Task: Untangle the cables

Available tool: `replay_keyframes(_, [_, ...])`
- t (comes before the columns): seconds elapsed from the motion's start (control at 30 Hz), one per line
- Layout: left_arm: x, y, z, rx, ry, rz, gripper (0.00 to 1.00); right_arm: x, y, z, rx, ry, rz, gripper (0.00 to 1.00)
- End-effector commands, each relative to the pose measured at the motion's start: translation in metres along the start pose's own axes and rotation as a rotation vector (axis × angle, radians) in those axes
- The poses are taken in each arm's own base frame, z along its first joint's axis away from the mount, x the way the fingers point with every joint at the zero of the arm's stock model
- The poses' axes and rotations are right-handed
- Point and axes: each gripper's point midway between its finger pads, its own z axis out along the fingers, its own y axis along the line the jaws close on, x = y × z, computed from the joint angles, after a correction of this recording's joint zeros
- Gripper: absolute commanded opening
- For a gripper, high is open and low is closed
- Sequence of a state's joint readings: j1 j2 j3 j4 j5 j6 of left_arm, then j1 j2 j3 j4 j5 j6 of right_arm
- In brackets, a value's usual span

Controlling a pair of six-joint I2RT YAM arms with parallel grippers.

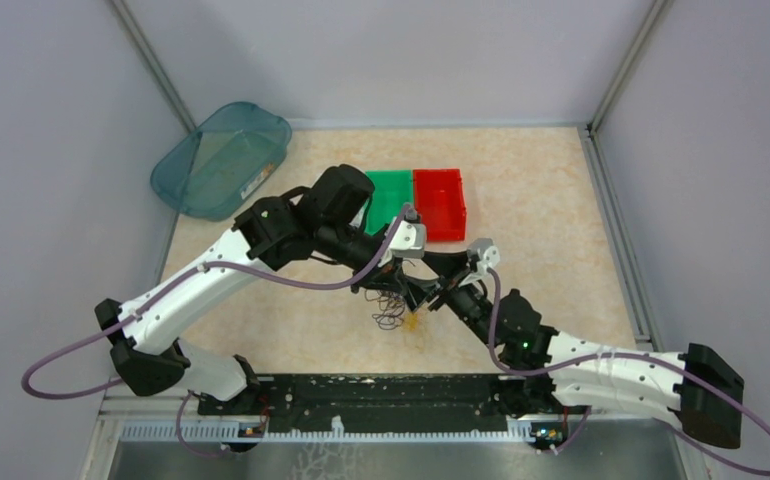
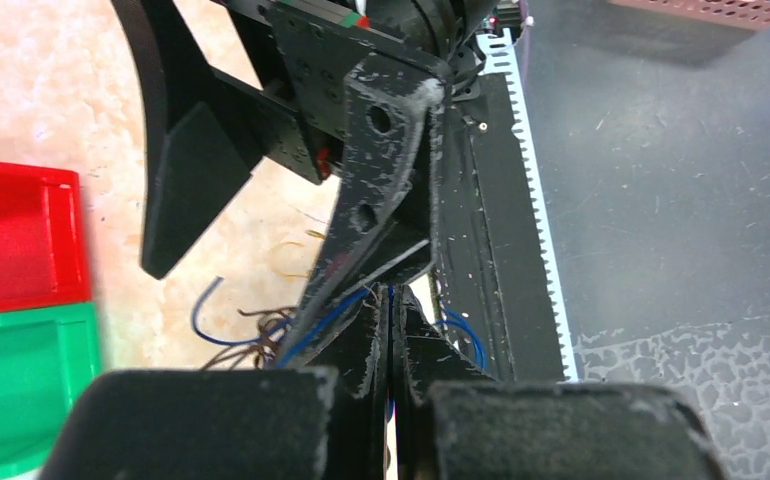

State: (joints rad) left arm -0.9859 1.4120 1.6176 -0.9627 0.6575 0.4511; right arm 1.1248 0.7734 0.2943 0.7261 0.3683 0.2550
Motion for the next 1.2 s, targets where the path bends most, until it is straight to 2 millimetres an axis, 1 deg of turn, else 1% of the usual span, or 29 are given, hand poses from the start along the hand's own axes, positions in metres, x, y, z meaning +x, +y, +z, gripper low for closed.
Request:
replay_keyframes(0.0, [-0.008,0.007,-0.011,-0.052,-0.004,0.087,0.01,-0.016,0.027,-0.004,-0.11,-0.066,0.101,0.81])
replay_keyframes(0.1, [-0.008,0.006,-0.011,-0.051,-0.006,0.094,0.01,-0.019,0.029,-0.005,-0.121,-0.083,0.107,0.82])
replay_keyframes(0.23, [-0.012,0.006,-0.012,-0.047,-0.018,0.1,0.01,-0.018,0.038,0.002,-0.148,-0.079,0.104,0.82])
replay_keyframes(0.33, [-0.022,0.003,-0.015,-0.037,-0.039,0.119,0.01,-0.013,0.044,0.009,-0.162,-0.073,0.118,0.82])
replay_keyframes(0.43, [-0.036,0.003,-0.02,-0.032,-0.068,0.143,0.01,-0.002,0.044,0.013,-0.147,-0.067,0.144,0.82])
replay_keyframes(0.57, [-0.053,0.003,-0.026,-0.04,-0.101,0.174,0.01,0.011,0.036,0.017,-0.09,-0.061,0.16,0.81])
replay_keyframes(0.63, [-0.056,0.002,-0.029,-0.039,-0.105,0.185,0.01,0.015,0.033,0.016,-0.076,-0.049,0.159,0.8])
replay_keyframes(0.7, [-0.055,0.001,-0.031,-0.044,-0.099,0.193,0.01,0.013,0.028,0.011,-0.06,-0.052,0.161,0.8])
replay_keyframes(0.77, [-0.051,0.001,-0.033,-0.057,-0.092,0.202,0.01,0.008,0.019,0.003,-0.027,-0.062,0.167,0.8])
replay_keyframes(0.87, [-0.044,0.004,-0.034,-0.084,-0.081,0.205,0.01,-0.001,-0.003,-0.017,0.049,-0.078,0.169,0.8])
replay_keyframes(0.93, [-0.04,0.007,-0.034,-0.108,-0.074,0.204,0.01,-0.014,-0.013,-0.03,0.079,-0.109,0.176,0.8])
replay_keyframes(1.03, [-0.035,0.016,-0.032,-0.154,-0.06,0.191,0.01,-0.034,-0.014,-0.043,0.058,-0.14,0.166,0.8])
replay_keyframes(1.1, [-0.033,0.027,-0.03,-0.205,-0.057,0.175,0.01,-0.045,-0.008,-0.048,0.026,-0.148,0.157,0.8])
replay_keyframes(1.17, [-0.031,0.035,-0.029,-0.247,-0.059,0.162,0.01,-0.053,0.0,-0.049,-0.014,-0.147,0.141,0.8])
